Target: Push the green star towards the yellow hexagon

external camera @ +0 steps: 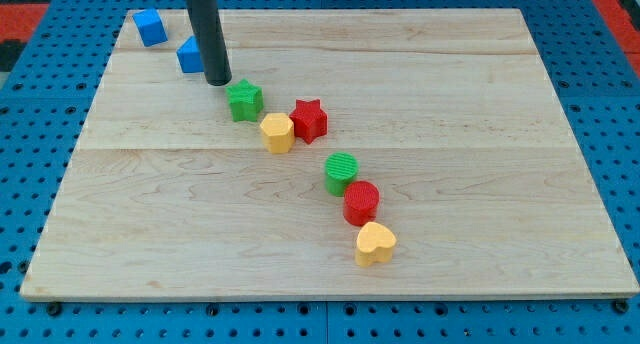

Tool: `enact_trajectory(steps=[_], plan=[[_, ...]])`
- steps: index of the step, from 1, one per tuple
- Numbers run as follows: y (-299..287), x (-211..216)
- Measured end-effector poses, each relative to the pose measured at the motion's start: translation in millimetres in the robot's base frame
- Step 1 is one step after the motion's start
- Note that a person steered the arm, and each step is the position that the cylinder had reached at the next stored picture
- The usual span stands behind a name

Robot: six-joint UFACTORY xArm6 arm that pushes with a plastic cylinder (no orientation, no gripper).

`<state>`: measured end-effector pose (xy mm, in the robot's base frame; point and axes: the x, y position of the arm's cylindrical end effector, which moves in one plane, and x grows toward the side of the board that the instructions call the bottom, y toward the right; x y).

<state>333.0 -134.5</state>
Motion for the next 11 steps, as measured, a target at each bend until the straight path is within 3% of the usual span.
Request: enact_trajectory(steps=[1,3,5,8,9,10,11], plan=[[32,2],[-16,7],[53,19],[86,19],[151,12],[263,49],[310,103]])
